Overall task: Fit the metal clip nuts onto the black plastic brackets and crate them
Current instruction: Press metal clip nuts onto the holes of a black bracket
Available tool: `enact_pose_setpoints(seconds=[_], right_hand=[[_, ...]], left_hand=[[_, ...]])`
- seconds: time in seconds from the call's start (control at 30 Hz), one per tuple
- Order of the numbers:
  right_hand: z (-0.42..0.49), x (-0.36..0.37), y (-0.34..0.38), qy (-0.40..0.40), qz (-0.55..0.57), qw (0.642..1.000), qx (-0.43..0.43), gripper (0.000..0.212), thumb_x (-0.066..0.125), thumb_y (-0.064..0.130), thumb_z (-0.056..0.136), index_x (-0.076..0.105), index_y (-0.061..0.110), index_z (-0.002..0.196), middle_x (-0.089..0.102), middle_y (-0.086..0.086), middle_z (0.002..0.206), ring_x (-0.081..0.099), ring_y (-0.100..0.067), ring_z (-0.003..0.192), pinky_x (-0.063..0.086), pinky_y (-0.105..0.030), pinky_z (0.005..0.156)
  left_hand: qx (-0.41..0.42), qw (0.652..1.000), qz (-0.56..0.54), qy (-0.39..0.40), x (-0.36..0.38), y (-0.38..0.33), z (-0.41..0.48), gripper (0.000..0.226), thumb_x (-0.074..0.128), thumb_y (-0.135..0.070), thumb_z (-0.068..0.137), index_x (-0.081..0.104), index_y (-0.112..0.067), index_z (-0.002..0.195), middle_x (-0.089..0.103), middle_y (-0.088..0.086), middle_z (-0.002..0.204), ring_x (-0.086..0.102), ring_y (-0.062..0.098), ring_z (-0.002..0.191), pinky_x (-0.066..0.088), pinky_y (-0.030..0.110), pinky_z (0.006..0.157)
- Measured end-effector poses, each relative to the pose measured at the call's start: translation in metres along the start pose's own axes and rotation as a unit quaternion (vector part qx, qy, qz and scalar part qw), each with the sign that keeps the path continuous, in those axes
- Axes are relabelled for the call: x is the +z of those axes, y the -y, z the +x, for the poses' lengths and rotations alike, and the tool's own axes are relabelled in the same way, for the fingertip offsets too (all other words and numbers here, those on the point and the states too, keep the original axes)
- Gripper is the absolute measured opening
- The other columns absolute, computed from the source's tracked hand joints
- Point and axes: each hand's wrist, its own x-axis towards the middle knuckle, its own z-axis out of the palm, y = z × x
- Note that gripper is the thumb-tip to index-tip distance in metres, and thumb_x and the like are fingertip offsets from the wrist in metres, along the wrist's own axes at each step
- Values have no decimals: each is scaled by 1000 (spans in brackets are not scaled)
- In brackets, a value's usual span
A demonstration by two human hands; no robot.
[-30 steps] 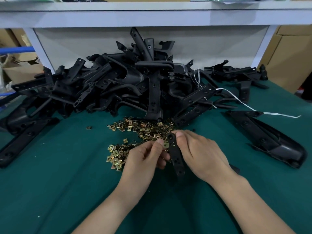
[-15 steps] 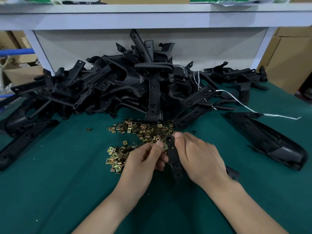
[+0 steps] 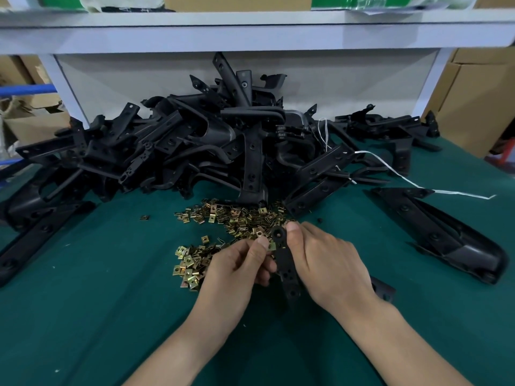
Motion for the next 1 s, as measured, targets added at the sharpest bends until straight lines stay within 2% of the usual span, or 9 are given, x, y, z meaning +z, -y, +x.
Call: enact_pose_setpoints(seconds=[0.4,0.53,0.6,0.73,0.83,0.9,1.0], right_hand=[[1,-2,1,16,6,1000,-7,44,-7,50,96,32,35,83,33,17,68,39,-9,61,28,-26,52],[1,-2,3,31,-6,999,-18,48,-13,49,93,32,34,88,35,14,76,56,-15,70,28,-25,52],[2,-2,3,32,4,999,-12,49,-13,51,92,33,34,87,36,14,75,58,-16,73,31,-28,56],[3,-1,0,20,19,1000,-13,48,-9,51,95,34,35,84,39,15,72,52,-13,67,39,-31,58],[2,0,-2,12,31,999,-11,43,-6,52,96,31,39,80,38,18,69,42,-9,62,35,-30,56],[2,0,-2,11,35,999,-8,43,-6,53,97,30,39,79,39,19,68,42,-10,62,36,-30,57],[2,1,-1,4,33,999,-11,48,-8,53,99,33,38,80,40,17,69,44,-10,62,38,-29,57]], left_hand=[[-5,1000,3,14,-2,2,2,37,54,-41,97,69,-11,82,69,-2,71,60,8,64,52,18,66],[12,1000,2,3,0,3,2,39,53,-44,94,68,-11,81,68,-3,68,59,5,62,49,15,62],[16,1000,-5,5,0,4,2,42,53,-46,92,68,-9,81,68,-3,68,60,7,62,51,17,63],[3,996,-72,57,-6,6,5,38,56,-43,92,71,-10,83,68,4,76,62,15,71,55,26,68],[2,990,-102,100,-13,7,8,34,58,-42,94,73,-13,85,68,6,82,62,16,75,54,26,69],[3,987,-112,117,-16,7,9,32,59,-41,97,73,-15,85,67,7,83,62,16,76,53,26,71],[1,985,-116,126,-18,8,10,28,62,-42,91,73,-18,84,67,7,83,61,14,76,53,25,74]])
